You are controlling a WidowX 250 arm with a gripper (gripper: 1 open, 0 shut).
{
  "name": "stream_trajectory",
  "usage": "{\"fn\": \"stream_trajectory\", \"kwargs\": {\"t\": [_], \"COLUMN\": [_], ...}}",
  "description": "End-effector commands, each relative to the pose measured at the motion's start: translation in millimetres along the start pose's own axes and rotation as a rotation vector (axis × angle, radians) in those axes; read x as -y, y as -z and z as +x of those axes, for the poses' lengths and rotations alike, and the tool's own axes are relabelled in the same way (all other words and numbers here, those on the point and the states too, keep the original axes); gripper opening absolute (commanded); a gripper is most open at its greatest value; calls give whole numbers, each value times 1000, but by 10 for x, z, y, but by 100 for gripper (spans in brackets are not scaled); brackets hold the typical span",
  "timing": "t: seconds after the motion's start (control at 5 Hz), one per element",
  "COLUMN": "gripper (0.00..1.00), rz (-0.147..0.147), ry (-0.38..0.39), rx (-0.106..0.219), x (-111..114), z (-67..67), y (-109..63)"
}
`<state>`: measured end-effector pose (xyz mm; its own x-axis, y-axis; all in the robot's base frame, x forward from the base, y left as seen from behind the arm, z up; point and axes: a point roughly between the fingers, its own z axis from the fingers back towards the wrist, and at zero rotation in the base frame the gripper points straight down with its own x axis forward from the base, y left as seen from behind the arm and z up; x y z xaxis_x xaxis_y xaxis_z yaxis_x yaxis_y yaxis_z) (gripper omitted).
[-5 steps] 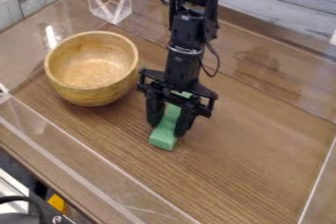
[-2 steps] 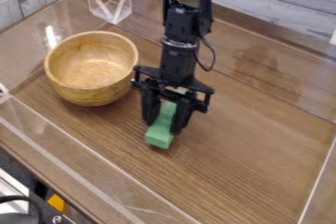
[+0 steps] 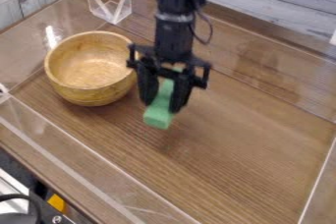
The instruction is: Put the green block in the brown bowl
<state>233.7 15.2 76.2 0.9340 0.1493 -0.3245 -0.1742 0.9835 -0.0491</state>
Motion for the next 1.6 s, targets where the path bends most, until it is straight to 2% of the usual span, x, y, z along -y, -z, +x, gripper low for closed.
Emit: {"fn": "stream_trajectory", "kwargs": {"t": [0.0, 0.2, 0.4, 0.6, 1.4], "gripper": [0, 0, 0, 0, 0], "rz": [-52, -86, -93, -92, -111], "ry": [-22, -111, -145, -154, -139], "rx": [100, 132, 155, 160, 161], "x": [-156, -535, -845, -1072, -922], "z": [-11, 40, 75, 78, 122], "y": [-438, -547, -575, -563, -578]}}
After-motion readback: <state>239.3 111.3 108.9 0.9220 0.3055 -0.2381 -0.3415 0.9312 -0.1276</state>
